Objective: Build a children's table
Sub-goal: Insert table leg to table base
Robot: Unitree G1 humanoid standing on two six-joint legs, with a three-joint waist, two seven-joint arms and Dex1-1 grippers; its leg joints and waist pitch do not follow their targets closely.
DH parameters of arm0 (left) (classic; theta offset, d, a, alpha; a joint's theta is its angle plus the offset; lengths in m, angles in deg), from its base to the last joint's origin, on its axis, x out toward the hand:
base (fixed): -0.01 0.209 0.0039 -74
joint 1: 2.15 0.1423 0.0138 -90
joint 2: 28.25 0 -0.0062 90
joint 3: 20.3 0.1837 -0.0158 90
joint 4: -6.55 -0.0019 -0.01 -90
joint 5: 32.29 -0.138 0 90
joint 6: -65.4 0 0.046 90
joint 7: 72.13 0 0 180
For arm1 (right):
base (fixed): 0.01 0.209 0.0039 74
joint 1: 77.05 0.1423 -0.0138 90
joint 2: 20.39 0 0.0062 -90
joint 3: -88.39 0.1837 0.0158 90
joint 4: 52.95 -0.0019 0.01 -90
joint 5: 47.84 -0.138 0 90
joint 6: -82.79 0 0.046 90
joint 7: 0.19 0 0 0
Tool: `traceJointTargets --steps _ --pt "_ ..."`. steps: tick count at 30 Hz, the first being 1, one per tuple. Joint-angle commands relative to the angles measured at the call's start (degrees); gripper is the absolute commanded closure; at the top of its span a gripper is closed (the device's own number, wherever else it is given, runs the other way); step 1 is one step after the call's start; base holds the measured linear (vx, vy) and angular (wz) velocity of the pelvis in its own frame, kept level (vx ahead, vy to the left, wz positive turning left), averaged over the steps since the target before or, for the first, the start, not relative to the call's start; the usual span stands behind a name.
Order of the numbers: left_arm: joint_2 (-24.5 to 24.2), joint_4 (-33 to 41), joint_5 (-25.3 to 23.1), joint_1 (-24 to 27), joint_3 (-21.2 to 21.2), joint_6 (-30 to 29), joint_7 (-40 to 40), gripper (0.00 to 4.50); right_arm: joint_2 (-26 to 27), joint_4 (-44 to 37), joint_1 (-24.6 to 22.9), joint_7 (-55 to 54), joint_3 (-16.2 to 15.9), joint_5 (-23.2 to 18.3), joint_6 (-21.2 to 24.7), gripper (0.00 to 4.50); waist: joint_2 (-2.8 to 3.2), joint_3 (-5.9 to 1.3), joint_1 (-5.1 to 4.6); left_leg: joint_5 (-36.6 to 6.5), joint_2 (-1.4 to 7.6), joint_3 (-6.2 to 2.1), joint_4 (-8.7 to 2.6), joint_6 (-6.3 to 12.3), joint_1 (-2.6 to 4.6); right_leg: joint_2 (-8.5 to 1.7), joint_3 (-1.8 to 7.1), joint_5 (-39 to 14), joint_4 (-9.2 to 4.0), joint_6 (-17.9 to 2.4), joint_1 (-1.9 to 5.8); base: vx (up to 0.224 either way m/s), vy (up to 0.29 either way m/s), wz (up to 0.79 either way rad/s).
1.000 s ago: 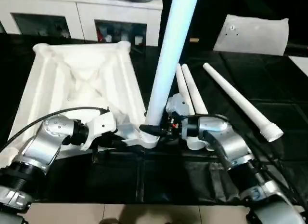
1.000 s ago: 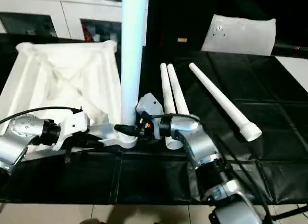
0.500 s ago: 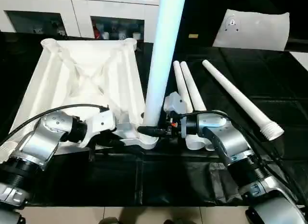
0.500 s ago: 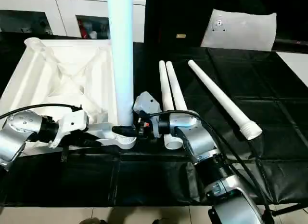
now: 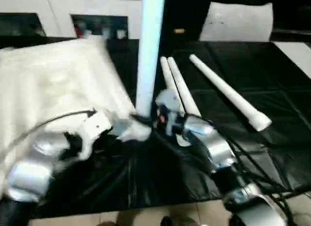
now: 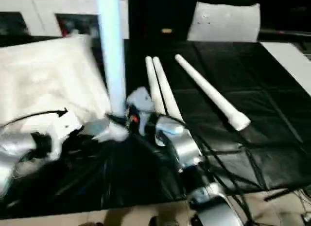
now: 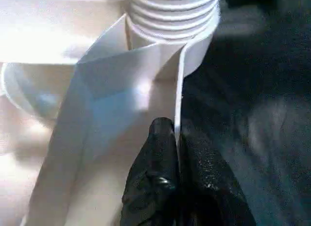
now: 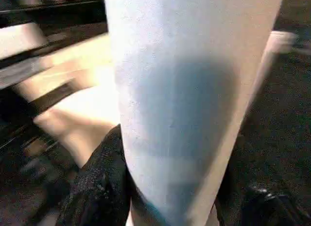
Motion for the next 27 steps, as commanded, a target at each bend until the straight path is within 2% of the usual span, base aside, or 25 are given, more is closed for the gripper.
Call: traceJointTargets --steps 1,2,3,5,7,10,12,15,17,20,22,26,27 --pt "4.5 5.3 1.1 0.4 1.4 -3.2 -4.9 4.5 1.3 8.2 -1.3 -5.2 -1.3 3.1 3.8 2.61 0.64 -1.2 0.45 -9.3 4.07 -1.42 -4.63 1.98 -0.65 -5.57 3.97 -17.3 -5.05 -12.7 1.33 0.0 0.0 0.0" --pt "6.4 6.1 0.7 0.5 2.5 -3.8 -6.3 4.5 1.8 9.1 -0.7 -6.6 -1.1 3.4 3.7 2.61 0.62 -1.18 0.48 -9.0 3.86 -1.29 -4.52 2.32 -0.7 -5.38 3.94 -16.5 -5.09 -12.7 1.3 0.0 0.0 0.0" --pt "8.8 6.4 0.3 0.3 4.5 -4.2 -7.9 4.5 2.5 10.1 0.3 -7.7 -1.2 3.7 3.9 2.61 -0.09 -1.23 0.48 -8.0 3.69 -1.1 -4.4 3.2 -0.78 -5.16 3.89 -15.1 -4.97 -12.1 1.42 0.0 0.0 0.0" --pt "9.4 6.6 0.2 0.2 4.9 -4.8 -8.5 4.5 2.8 10.4 0.5 -8.0 -1.1 3.8 4.0 2.61 -0.14 -1.38 0.71 -6.2 3.46 -1.08 -4.19 3.9 -0.9 -5.21 3.89 -13.5 -4.78 -11.6 1.66 0.0 0.0 0.0" --pt "9.9 5.7 -1.1 -0.5 5.4 -4.9 -10.2 4.5 3.1 10.4 0.9 -8.1 -1.2 4.0 3.9 2.61 -0.1 -1.55 0.81 -2.6 3.32 -0.85 -3.91 5.28 -0.91 -5.0 3.82 -8.1 -4.28 -11.8 1.75 0.0 0.0 0.0" --pt "9.0 3.7 -2.6 -1.3 5.1 -4.2 -11.4 4.5 3.1 10.1 0.8 -8.1 -1.0 4.1 3.9 2.61 -0.04 -1.58 0.91 -1.4 3.28 -0.71 -3.78 6.38 -0.82 -4.83 3.69 -4.9 -3.99 -12.3 1.7 0.0 0.0 0.0" --pt "8.6 3.6 -3.4 -1.5 5.0 -5.0 -12.3 4.5 3.1 10.7 1.0 -8.5 -0.8 4.2 3.6 2.61 0.03 -1.48 0.9 -2.6 3.35 -0.69 -3.84 6.14 -0.76 -4.89 3.69 -6.2 -4.2 -12.5 1.61 0.0 0.0 0.0" --pt "7.4 1.4 -3.9 -2.6 4.1 -4.2 -12.3 4.5 2.7 10.8 0.6 -8.8 -0.9 4.5 2.8 2.61 0.13 -1.32 0.92 -6.6 3.46 -0.87 -4.15 4.36 -0.73 -5.03 3.75 -12.5 -4.79 -11.4 1.43 0.0 0.0 0.0" --pt "7.1 1.1 -4.0 -2.7 4.0 -4.0 -12.4 4.5 2.6 10.7 0.4 -9.2 -1.0 4.7 2.5 2.61 0.11 -1.31 0.95 -7.0 3.5 -0.95 -4.23 3.94 -0.73 -5.05 3.76 -13.4 -4.85 -10.9 1.39 0.0 0.0 0.0" --pt "6.6 0.5 -4.0 -2.8 3.9 -3.4 -12.4 4.5 3.1 10.5 0.0 -9.3 0.2 3.7 2.7 2.61 0.22 -1.42 0.98 -6.4 3.48 -0.91 -4.18 3.75 -0.73 -5.04 3.81 -12.4 -4.77 -10.6 1.38 0.0 0.0 0.0" --pt "6.4 0.4 -3.9 -2.7 4.0 -3.4 -12.4 4.5 3.2 10.4 -0.1 -9.3 0.4 3.4 2.6 2.05 0.15 -1.49 1.02 -6.0 3.48 -0.91 -4.14 3.84 -0.76 -5.07 3.83 -11.7 -4.67 -10.7 1.45 0.0 0.0 0.0" --pt "4.9 -1.0 -4.6 -2.9 4.8 -2.1 -12.0 4.5 3.3 10.1 -0.4 -9.8 1.2 3.2 1.5 1.74 0.26 -1.6 1.14 -4.4 3.44 -0.78 -4.0 4.16 -0.65 -5.04 3.81 -9.5 -4.47 -11.5 1.41 0.0 0.0 0.0" --pt "4.5 -1.5 -4.8 -3.1 5.0 -1.5 -11.8 4.5 3.2 9.7 -0.6 -9.7 1.3 3.2 1.3 1.74 0.56 -1.84 1.17 -3.2 3.45 -0.77 -3.86 4.33 -0.7 -4.96 3.74 -6.7 -4.19 -12.1 1.64 0.0 0.0 0.0"
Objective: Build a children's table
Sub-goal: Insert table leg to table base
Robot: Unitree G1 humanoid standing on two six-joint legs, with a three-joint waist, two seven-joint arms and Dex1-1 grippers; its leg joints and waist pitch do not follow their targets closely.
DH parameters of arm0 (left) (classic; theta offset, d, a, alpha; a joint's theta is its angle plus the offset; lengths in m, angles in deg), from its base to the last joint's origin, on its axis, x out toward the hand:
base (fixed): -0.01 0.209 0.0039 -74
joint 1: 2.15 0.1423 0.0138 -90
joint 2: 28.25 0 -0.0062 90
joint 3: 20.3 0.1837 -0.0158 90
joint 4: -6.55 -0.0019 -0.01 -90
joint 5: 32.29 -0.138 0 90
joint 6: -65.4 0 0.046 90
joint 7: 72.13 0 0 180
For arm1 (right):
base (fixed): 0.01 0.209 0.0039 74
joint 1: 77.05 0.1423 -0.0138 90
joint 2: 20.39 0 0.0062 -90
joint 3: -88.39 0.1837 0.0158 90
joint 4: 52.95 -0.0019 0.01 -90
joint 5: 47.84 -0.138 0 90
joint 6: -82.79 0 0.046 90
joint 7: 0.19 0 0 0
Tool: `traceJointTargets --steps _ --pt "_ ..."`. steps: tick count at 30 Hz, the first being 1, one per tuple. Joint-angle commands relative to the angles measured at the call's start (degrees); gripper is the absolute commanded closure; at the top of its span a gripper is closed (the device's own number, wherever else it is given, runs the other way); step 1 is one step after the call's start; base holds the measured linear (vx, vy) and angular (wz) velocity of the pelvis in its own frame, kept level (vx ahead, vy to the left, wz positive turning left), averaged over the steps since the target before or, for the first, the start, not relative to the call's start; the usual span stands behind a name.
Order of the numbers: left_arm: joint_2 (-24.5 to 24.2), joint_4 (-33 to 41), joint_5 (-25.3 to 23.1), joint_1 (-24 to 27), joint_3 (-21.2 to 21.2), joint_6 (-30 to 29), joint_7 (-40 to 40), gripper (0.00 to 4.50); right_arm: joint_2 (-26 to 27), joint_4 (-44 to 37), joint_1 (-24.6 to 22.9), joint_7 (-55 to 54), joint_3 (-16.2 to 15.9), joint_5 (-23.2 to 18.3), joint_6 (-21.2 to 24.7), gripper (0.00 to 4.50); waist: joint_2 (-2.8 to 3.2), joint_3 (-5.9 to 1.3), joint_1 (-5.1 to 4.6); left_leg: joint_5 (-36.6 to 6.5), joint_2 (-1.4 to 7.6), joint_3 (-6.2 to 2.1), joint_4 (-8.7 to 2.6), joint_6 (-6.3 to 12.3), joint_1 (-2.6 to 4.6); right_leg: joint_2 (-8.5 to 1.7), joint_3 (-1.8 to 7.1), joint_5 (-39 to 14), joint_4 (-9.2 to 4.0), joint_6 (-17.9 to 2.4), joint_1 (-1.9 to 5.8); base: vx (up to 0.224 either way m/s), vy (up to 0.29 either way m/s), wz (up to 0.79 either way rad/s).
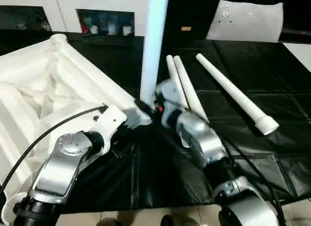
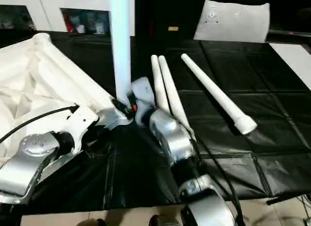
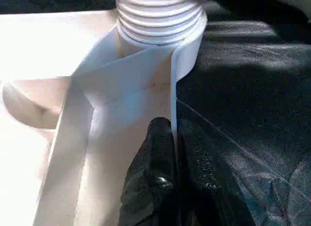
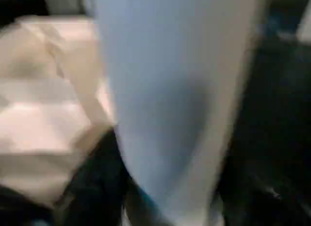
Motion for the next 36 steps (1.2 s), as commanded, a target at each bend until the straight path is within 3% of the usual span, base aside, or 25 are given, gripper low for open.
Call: traceJointTargets --steps 1,8,11,17,20,25,30,34,35,36 --pt "-0.4 -3.0 -0.8 -0.2 1.0 1.6 -0.5 4.5 -0.1 3.3 -2.8 0.7 -1.5 0.6 2.8 1.64 0.53 -1.81 -0.08 -2.9 3.41 -0.95 -3.68 4.52 -0.38 -4.82 3.62 -5.7 -4.07 -12.4 2.14 0.0 0.0 0.0" --pt "-3.2 -7.9 -1.6 -2.2 1.5 7.0 0.8 4.5 -2.1 -2.2 -4.9 3.0 -0.9 -0.3 3.5 0.96 0.74 -1.97 0.33 -4.0 3.37 -0.89 -3.64 4.22 -0.25 -4.87 3.64 -6.1 -4.25 -12.4 2.31 0.0 0.0 0.0" --pt "-4.9 -10.4 -1.7 -3.1 2.0 10.1 2.4 4.5 -3.3 -5.7 -5.7 4.7 -0.6 -1.4 4.1 0.83 0.66 -2.39 0.4 -3.3 3.27 -0.93 -3.49 4.53 -0.35 -4.89 3.59 -5.8 -4.19 -12.1 2.55 0.0 0.0 0.0" --pt "-8.2 -16.5 -1.3 -5.0 3.1 17.4 7.4 4.5 -6.8 -13.2 -6.7 9.0 0.3 -4.1 5.5 0.35 0.84 -2.83 0.36 -1.4 3.29 -0.88 -3.27 5.06 -0.32 -4.76 3.44 -1.6 -3.68 -12.6 2.61 0.0 0.0 0.0" --pt "-9.4 -19.2 -0.6 -5.9 3.5 21.5 10.5 4.5 -8.6 -16.4 -6.6 11.1 1.0 -5.3 6.6 0.09 0.83 -3.16 0.37 1.1 3.28 -0.82 -3.0 5.89 -0.26 -4.7 3.41 3.6 -2.93 -13.6 2.83 0.0 0.0 0.0" --pt "-11.7 -23.2 2.0 -6.7 4.8 29.2 18.6 4.5 -13.7 -19.8 -5.8 17.1 0.1 -5.7 8.3 0.09 0.75 -3.68 0.58 3.5 3.23 -0.7 -2.54 7.35 -0.14 -4.76 3.33 8.2 -2.32 -15.5 3.11 0.0 0.0 0.0" --pt "-14.2 -23.9 5.1 -6.2 6.6 33.1 29.0 4.5 -19.2 -20.3 -5.5 26.1 -2.2 -6.6 9.4 0.09 0.54 -3.92 1.3 4.2 3.38 -0.56 -2.24 8.33 0.16 -4.78 3.24 8.9 -1.9 -16.8 3.07 0.0 0.0 0.0" --pt "-15.3 -24.9 5.1 -6.6 8.3 36.1 32.5 4.5 -21.5 -19.7 -5.5 31.2 -4.5 -6.3 9.6 0.09 0.33 -3.99 1.83 3.3 3.46 -0.54 -2.18 8.41 0.17 -4.96 3.16 7.2 -1.92 -16.9 3.02 0.0 0.0 0.0" --pt "-15.4 -24.8 5.3 -6.6 8.5 36.3 33.1 4.5 -21.8 -19.4 -5.5 32.3 -5.0 -6.3 9.2 0.09 -0.05 -4.03 1.8 3.1 3.48 -0.51 -2.19 8.25 0.11 -4.99 3.16 6.7 -1.94 -16.8 3.1 0.0 0.0 0.0" --pt "-15.4 -24.8 5.5 -6.7 8.6 36.4 33.7 4.5 -22.1 -19.2 -5.5 33.4 -5.5 -6.3 8.8 0.09 0.07 -4.02 1.89 2.7 3.5 -0.57 -2.19 7.84 0.08 -5.09 3.18 5.8 -1.94 -16.6 3.11 0.0 0.0 0.0"
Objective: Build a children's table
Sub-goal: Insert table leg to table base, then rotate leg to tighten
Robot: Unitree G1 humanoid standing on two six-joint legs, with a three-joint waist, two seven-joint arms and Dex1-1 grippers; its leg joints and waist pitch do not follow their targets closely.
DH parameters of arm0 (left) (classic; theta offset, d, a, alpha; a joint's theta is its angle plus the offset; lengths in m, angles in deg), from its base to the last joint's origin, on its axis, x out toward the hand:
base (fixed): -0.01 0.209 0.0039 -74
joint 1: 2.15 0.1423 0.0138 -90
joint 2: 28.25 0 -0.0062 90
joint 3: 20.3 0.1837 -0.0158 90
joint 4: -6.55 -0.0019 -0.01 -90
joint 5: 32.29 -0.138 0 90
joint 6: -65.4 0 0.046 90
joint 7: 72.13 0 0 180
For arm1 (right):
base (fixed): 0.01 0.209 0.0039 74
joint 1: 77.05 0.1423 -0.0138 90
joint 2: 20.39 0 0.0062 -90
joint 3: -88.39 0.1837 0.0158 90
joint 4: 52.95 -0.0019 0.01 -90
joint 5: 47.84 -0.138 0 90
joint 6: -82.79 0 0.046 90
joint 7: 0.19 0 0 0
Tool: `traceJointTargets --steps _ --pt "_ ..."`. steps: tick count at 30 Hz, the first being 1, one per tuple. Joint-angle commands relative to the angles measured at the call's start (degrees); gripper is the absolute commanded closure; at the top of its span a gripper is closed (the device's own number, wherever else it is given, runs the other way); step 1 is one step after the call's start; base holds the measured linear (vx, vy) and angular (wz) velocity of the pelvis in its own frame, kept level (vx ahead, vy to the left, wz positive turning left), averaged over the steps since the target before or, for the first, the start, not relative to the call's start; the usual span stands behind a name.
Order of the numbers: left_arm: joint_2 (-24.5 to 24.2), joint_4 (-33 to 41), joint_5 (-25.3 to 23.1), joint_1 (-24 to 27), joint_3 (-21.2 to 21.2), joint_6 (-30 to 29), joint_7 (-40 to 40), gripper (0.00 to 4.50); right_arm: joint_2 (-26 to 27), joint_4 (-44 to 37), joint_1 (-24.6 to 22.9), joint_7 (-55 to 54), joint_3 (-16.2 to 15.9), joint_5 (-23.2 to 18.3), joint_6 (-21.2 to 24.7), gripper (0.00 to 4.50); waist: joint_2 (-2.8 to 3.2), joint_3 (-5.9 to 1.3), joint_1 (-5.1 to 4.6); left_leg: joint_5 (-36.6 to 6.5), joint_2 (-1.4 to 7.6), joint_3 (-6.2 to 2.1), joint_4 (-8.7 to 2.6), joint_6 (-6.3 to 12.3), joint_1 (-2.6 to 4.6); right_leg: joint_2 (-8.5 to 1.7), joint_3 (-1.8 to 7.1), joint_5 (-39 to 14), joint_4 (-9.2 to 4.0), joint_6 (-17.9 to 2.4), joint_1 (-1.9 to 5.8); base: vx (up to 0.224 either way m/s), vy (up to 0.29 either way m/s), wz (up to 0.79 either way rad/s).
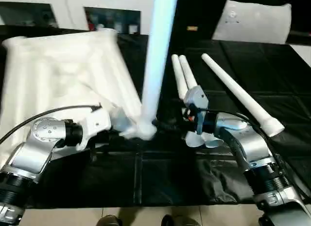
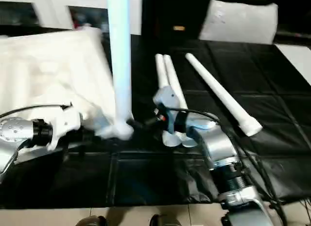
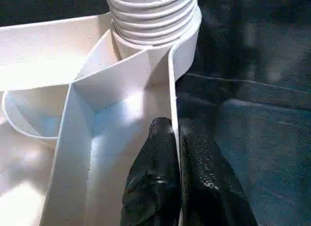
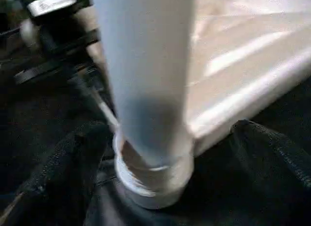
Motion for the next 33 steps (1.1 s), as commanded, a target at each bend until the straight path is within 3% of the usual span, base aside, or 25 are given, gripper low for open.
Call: traceJointTargets --steps 1,2,5,10,16,17,25,33 --pt "-0.1 -0.7 -0.9 1.1 4.4 0.4 3.2 4.5 -1.0 0.2 0.3 2.0 -0.6 0.1 -0.3 0.09 0.54 -3.81 0.03 1.3 3.44 -0.53 -2.98 6.83 0.5 -5.15 3.35 4.2 -2.52 -16.3 3.38 0.0 0.0 0.0" --pt "0.0 -0.8 -0.9 0.8 4.6 0.8 4.0 4.5 -1.1 0.9 0.4 3.4 -1.3 0.0 -0.7 0.09 0.28 -3.88 0.09 0.7 3.44 -0.51 -2.92 6.42 0.52 -5.17 3.36 3.2 -2.54 -16.2 3.37 0.0 0.0 0.0" --pt "0.3 -1.2 -1.3 -0.1 5.0 1.3 4.6 4.5 -0.4 3.0 0.9 5.4 -2.7 0.0 -1.4 0.09 0.28 -3.82 0.13 -0.8 3.42 -0.53 -2.92 5.63 0.48 -5.23 3.38 0.7 -2.75 -16.0 3.24 0.0 0.0 0.0" --pt "0.7 -2.3 -1.8 -1.3 5.5 2.2 5.3 4.5 1.2 7.3 2.6 4.6 -3.7 2.0 -3.3 0.51 0.14 -3.88 0.29 -2.2 3.34 -0.62 -2.92 3.57 0.43 -5.27 3.42 -2.4 -2.84 -14.8 3.17 0.0 0.0 0.0" --pt "1.0 -2.6 -2.0 -1.9 5.9 2.6 6.0 4.5 2.1 10.0 3.6 5.3 -3.4 1.5 -4.0 1.13 0.02 -4.26 0.66 0.4 3.27 -0.58 -2.7 4.29 0.43 -5.12 3.36 3.0 -2.23 -15.2 3.33 0.0 0.0 0.0" --pt "0.9 -2.8 -1.9 -2.0 6.1 2.5 6.2 4.5 2.2 10.2 3.7 5.7 -3.4 1.3 -3.9 1.2 0.25 -4.1 0.69 0.4 3.24 -0.58 -2.73 4.54 0.44 -5.08 3.34 3.5 -2.27 -15.4 3.21 0.0 0.0 0.0" --pt "0.8 -4.0 -2.4 -2.4 6.7 2.7 6.8 4.5 2.3 11.4 3.6 7.5 -3.5 0.8 -4.0 1.8 0.31 -4.03 0.93 -1.0 3.33 -0.63 -2.79 4.01 0.48 -5.16 3.34 1.8 -2.39 -15.5 3.31 0.0 0.0 0.0" --pt "0.6 -4.9 -2.7 -2.5 6.5 2.7 6.7 4.5 2.9 11.5 2.8 7.8 -4.1 0.8 -3.9 1.97 0.65 -3.83 0.99 -1.7 3.32 -0.7 -2.87 3.65 0.47 -5.15 3.32 2.0 -2.43 -15.7 3.29 0.0 0.0 0.0"
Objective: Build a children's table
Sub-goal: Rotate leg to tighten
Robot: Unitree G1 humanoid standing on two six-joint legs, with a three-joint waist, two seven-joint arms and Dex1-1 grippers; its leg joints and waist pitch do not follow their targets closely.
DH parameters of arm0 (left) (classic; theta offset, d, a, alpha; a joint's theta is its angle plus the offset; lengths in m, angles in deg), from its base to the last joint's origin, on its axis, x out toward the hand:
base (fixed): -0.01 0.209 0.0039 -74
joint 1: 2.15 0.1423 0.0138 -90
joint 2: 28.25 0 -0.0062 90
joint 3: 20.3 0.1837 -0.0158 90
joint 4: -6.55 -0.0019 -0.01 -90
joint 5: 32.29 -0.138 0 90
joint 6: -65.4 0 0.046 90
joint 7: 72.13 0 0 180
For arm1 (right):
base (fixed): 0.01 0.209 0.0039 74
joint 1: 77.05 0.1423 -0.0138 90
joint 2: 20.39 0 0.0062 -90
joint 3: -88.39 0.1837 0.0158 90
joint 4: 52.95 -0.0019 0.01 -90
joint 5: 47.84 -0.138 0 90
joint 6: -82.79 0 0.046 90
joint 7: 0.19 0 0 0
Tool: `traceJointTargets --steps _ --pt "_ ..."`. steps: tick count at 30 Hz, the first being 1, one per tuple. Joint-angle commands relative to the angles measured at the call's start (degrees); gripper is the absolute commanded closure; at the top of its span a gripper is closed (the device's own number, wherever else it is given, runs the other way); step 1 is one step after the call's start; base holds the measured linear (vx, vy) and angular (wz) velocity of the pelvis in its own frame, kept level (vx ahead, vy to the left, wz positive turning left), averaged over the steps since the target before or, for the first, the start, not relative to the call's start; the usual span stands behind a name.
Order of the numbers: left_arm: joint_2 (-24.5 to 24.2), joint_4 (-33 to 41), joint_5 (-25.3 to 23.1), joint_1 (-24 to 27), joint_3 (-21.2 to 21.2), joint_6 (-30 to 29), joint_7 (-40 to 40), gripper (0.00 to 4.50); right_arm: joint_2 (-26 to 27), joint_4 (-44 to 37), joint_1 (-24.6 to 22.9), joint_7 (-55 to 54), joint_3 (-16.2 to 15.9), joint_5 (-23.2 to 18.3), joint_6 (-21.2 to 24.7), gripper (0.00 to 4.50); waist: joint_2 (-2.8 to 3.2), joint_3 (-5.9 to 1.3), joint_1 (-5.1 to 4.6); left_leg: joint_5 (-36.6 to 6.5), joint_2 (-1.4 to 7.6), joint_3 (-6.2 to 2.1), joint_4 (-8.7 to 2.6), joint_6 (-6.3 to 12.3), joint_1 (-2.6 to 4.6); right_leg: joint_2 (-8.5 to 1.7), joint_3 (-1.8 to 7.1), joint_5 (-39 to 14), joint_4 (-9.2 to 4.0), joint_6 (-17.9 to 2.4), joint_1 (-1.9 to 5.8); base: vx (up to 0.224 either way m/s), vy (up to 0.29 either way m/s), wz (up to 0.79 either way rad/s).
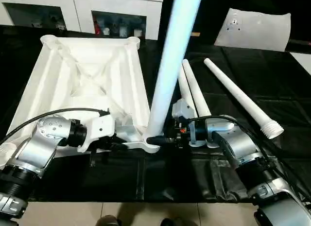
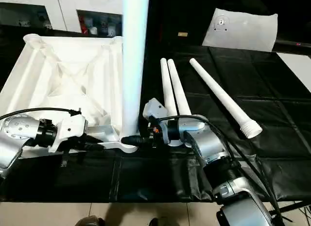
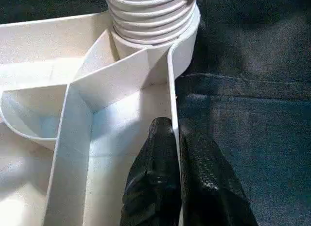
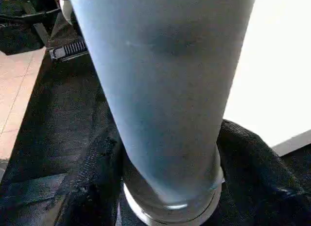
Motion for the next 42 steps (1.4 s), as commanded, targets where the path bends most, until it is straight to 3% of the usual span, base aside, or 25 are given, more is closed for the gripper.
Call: traceJointTargets --steps 1,3,6,8,10,11,12,13,16,18,19,21,22,23,25,26,27,32,33,35,37,38,40,42 --pt "0.2 -1.3 -2.2 0.8 3.3 0.1 1.6 4.5 0.6 0.2 -1.2 1.5 -1.2 0.0 0.5 1.97 1.31 -3.43 -0.1 -1.9 3.3 -0.67 -3.72 3.44 0.46 -5.01 3.33 1.8 -3.11 -15.5 3.15 0.0 0.0 0.0" --pt "0.1 -1.4 -2.2 0.8 3.3 0.0 1.5 4.5 0.7 0.1 -1.3 1.5 -1.3 0.0 0.6 1.97 1.19 -3.42 -0.12 -2.6 3.3 -0.68 -3.77 3.21 0.47 -5.02 3.33 1.1 -3.19 -15.4 3.2 0.0 0.0 0.0" --pt "0.7 -1.3 -2.2 1.2 2.0 -1.6 -1.1 4.5 1.8 -1.5 -3.2 -0.2 -1.1 -0.6 2.7 1.97 1.62 -3.23 -0.03 -3.0 3.39 -0.73 -3.87 2.84 0.52 -4.99 3.35 1.5 -3.24 -15.4 3.06 0.0 0.0 0.0" --pt "1.3 -1.0 -2.2 1.4 1.2 -3.1 -3.2 4.5 2.3 -1.9 -4.0 -1.7 -1.1 -0.4 3.3 1.97 1.53 -3.02 -0.02 -3.9 3.44 -0.8 -4.02 2.29 0.5 -5.02 3.32 0.7 -3.37 -15.3 3.06 0.0 0.0 0.0" --pt "3.3 0.7 -1.8 2.5 -1.3 -7.3 -9.1 4.5 4.3 -1.4 -5.3 -7.1 -1.1 1.4 3.2 1.97 1.82 -2.35 -0.1 -8.8 3.41 -0.86 -4.42 0.77 0.52 -5.18 3.42 -8.3 -4.42 -13.7 2.79 0.0 0.0 0.0" --pt "5.1 2.7 -1.1 3.5 -3.4 -10.8 -13.6 4.5 5.9 -0.6 -6.0 -11.4 -1.0 2.9 3.1 1.97 1.69 -2.17 -0.21 -9.7 3.51 -0.9 -4.44 0.2 0.41 -5.35 3.53 -10.7 -4.61 -13.0 2.81 0.0 0.0 0.0" --pt "5.1 2.7 -1.1 3.5 -3.4 -10.8 -13.6 4.5 5.9 -0.6 -6.0 -11.4 -1.0 2.9 3.1 1.97 1.7 -1.66 -0.3 -13.0 3.52 -1.19 -4.89 -0.88 0.58 -5.46 3.45 -18.3 -5.31 -11.7 2.56 0.0 0.0 0.0" --pt "7.9 6.9 -0.4 5.1 -5.4 -16.4 -18.8 4.5 8.5 0.4 -6.2 -16.4 -0.9 4.1 4.0 1.97 1.64 -1.29 -0.49 -16.1 3.53 -1.38 -4.98 -1.7 1.03 -5.65 3.6 -26.0 -5.87 -9.6 2.15 -0.05 -0.001 -0.04" --pt "14.6 15.6 0.8 7.8 -8.4 -27.0 -27.7 4.5 13.8 2.6 -5.7 -24.5 0.4 5.0 6.3 1.98 1.43 -0.97 -1.58 -18.4 3.26 -2.26 -5.29 -1.98 0.72 -5.92 3.33 -36.0 -6.96 -6.0 2.09 -0.036 0.006 -0.06" --pt "15.3 16.5 0.9 8.0 -8.6 -27.9 -28.4 4.5 14.3 2.9 -5.5 -25.4 0.6 5.1 6.5 1.98 1.52 -1.01 -2.0 -17.3 2.99 -2.29 -5.24 -0.92 0.53 -5.76 3.26 -36.1 -7.32 -5.2 2.06 0.0 0.0 0.0" --pt "18.9 20.4 0.1 8.6 -8.9 -31.9 -32.1 4.5 17.4 5.5 -4.0 -30.9 2.4 4.9 7.6 1.98 1.09 -1.04 -2.15 -16.7 3.01 -2.02 -5.19 -0.18 0.72 -5.55 3.46 -34.9 -7.38 -4.9 1.77 0.0 0.0 0.0" --pt "20.8 22.4 -0.3 8.9 -9.0 -34.1 -34.1 4.5 19.1 7.1 -3.0 -34.1 3.6 4.8 8.1 1.98 1.57 -1.26 -2.45 -14.6 3.1 -2.0 -5.33 0.02 0.49 -5.51 3.42 -30.7 -6.97 -6.3 1.99 0.0 0.0 0.0" --pt "24.0 24.4 -1.1 8.7 -9.3 -36.9 -37.4 4.5 21.4 9.8 -1.1 -38.9 5.6 4.4 8.9 1.98 1.61 -1.33 -2.83 -13.6 3.07 -2.0 -5.43 0.09 0.12 -5.26 3.27 -27.6 -6.67 -6.8 2.18 0.0 0.0 0.0" --pt "24.5 24.6 -1.2 8.6 -9.3 -37.2 -37.9 4.5 21.7 10.2 -0.8 -39.4 5.9 4.4 8.9 1.98 1.27 -1.23 -3.07 -13.3 3.13 -1.89 -5.46 0.15 0.1 -5.16 3.3 -26.2 -6.63 -7.1 2.07 0.0 0.0 0.0" --pt "26.6 25.4 -2.3 7.7 -9.3 -39.1 -40.6 4.5 22.9 11.9 0.6 -41.6 6.5 5.2 9.0 1.98 1.41 -1.66 -3.01 -11.2 3.01 -1.48 -5.0 1.16 0.27 -5.0 3.5 -19.8 -6.14 -8.2 2.06 0.0 0.0 0.0" --pt "26.7 25.4 -2.4 7.6 -9.3 -39.1 -40.7 4.5 23.0 11.9 0.7 -41.6 6.5 5.3 8.9 1.98 1.42 -1.74 -2.96 -9.9 2.91 -1.36 -4.92 1.62 0.14 -4.93 3.52 -17.4 -6.01 -8.5 2.08 0.061 0.0 0.05" --pt "27.3 25.9 -3.6 7.1 -8.7 -40.4 -42.5 4.5 23.7 12.6 1.2 -42.5 6.6 6.3 8.8 1.98 0.98 -2.02 -3.01 -7.5 2.85 -1.1 -4.7 2.8 0.02 -4.73 3.49 -12.9 -5.62 -9.4 2.22 0.0 0.0 0.0" --pt "26.1 24.9 -4.9 6.8 -8.1 -40.2 -42.7 4.5 24.1 12.9 1.2 -42.5 6.3 6.9 7.7 1.98 1.12 -2.56 -2.81 -1.2 2.71 -0.77 -4.19 5.49 -0.31 -4.63 3.34 -1.7 -4.51 -11.8 2.63 0.045 -0.015 0.03" --pt "24.6 23.9 -5.6 6.9 -7.8 -39.1 -42.1 4.5 23.9 12.4 0.8 -42.0 6.6 6.3 7.0 1.98 1.07 -2.44 -2.77 -1.0 2.71 -0.76 -4.21 6.05 -0.35 -4.65 3.26 -1.1 -4.52 -12.1 2.65 0.0 0.0 0.0" --pt "23.7 23.2 -5.7 7.0 -7.8 -38.4 -41.8 4.5 23.9 12.1 0.7 -41.8 7.4 5.7 6.8 1.42 1.23 -2.36 -2.82 -2.9 2.86 -0.79 -4.38 5.81 -0.22 -4.73 3.22 -3.9 -4.83 -12.2 2.63 0.0 0.0 0.0" --pt "21.7 22.2 -5.6 7.1 -8.0 -37.1 -40.5 4.5 23.2 10.3 0.2 -41.0 8.6 4.6 6.6 1.42 1.29 -2.07 -2.78 -6.5 2.9 -0.91 -4.7 4.27 -0.11 -4.71 3.21 -10.1 -5.45 -10.9 2.42 0.0 0.0 0.0" --pt "21.3 22.0 -5.5 7.2 -8.2 -36.7 -40.1 4.5 22.9 9.6 0.1 -40.9 8.8 4.5 6.7 1.19 1.29 -2.03 -2.81 -7.6 3.03 -0.98 -4.82 3.5 -0.04 -4.76 3.28 -11.8 -5.56 -10.3 2.31 0.0 0.0 0.0" --pt "20.2 21.2 -5.3 7.3 -8.5 -36.1 -39.3 4.5 22.0 8.4 -0.1 -40.5 8.9 4.6 6.1 1.0 1.37 -2.08 -2.84 -8.4 3.01 -1.05 -4.91 2.95 -0.1 -4.78 3.3 -13.1 -5.66 -9.8 2.35 0.0 0.0 0.0" --pt "16.8 19.3 -5.2 7.7 -7.5 -31.4 -35.2 4.5 19.6 4.4 -1.2 -37.9 8.9 3.9 6.3 0.83 1.32 -2.16 -2.85 -8.7 2.9 -1.21 -5.0 2.63 -0.21 -4.86 3.38 -14.9 -5.92 -8.4 2.41 0.0 0.0 0.0"
